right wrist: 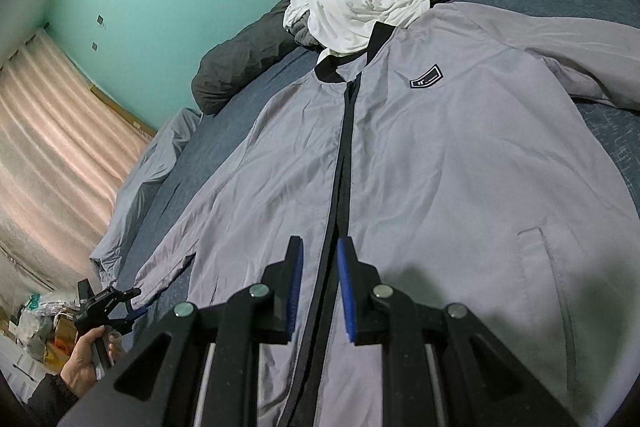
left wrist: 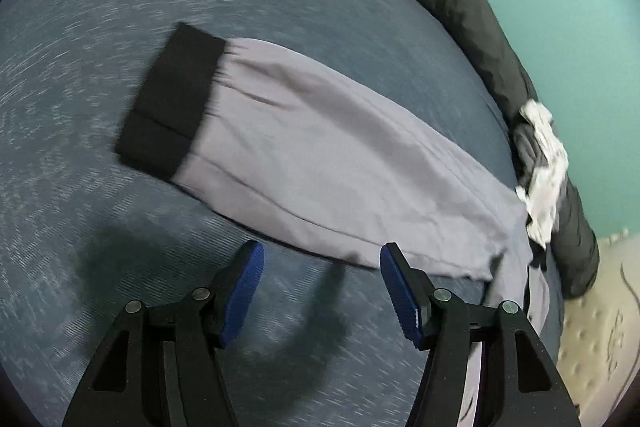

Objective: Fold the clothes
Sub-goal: 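Open the right gripper while the left gripper reaches to the black sleeve cuff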

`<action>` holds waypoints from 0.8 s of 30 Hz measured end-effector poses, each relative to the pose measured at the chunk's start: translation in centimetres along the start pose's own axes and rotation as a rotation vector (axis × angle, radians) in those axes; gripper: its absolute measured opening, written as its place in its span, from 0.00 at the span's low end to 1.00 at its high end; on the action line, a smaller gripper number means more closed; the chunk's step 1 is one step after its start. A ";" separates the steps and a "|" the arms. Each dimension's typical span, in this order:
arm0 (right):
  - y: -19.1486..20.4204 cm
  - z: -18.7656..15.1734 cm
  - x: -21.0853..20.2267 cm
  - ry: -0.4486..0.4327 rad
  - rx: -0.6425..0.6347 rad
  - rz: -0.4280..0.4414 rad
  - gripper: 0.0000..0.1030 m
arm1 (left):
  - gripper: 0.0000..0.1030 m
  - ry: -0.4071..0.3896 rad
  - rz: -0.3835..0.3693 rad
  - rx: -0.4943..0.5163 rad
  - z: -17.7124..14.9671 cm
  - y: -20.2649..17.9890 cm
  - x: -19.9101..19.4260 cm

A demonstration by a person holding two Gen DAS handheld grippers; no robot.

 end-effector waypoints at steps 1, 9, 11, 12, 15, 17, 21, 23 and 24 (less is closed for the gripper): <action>0.0 -0.1 0.0 0.002 -0.001 0.000 0.17 | 0.64 -0.007 -0.001 -0.010 0.2 0.5 0.0; 0.2 -0.4 0.4 0.011 -0.005 0.000 0.17 | 0.64 -0.069 -0.019 -0.077 2.6 2.1 0.7; 0.3 -0.6 0.6 0.019 -0.006 0.001 0.17 | 0.64 -0.081 -0.012 -0.073 3.1 2.1 0.8; 0.4 -0.6 0.7 0.023 -0.008 0.003 0.17 | 0.64 -0.085 -0.010 -0.070 3.4 2.1 0.8; 0.6 -0.8 1.0 0.032 -0.016 0.005 0.17 | 0.64 -0.102 -0.012 -0.079 4.0 2.7 0.6; 0.8 -0.9 1.1 0.037 -0.021 0.006 0.17 | 0.59 -0.115 -0.010 -0.090 4.2 3.1 0.4; 0.9 -1.0 1.2 0.040 -0.022 0.009 0.17 | 0.31 -0.128 -0.002 -0.084 4.8 3.9 -0.1; 0.9 -1.1 1.3 0.042 -0.022 0.009 0.17 | 0.23 -0.135 -0.003 -0.056 5.2 3.8 -0.7; 1.0 -1.1 1.3 0.042 -0.022 0.009 0.17 | 0.18 -0.143 -0.002 -0.038 5.6 3.5 -1.1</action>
Point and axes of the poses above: each gripper's, at about its wrist camera, not at the fingertips, and x roughly the way its jaws point, y to its left, z to its top, the point moved 4 cm from there along x, roughly the way its jaws point, and after that the axes turned 4 degrees about z, right-handed, at the moved point
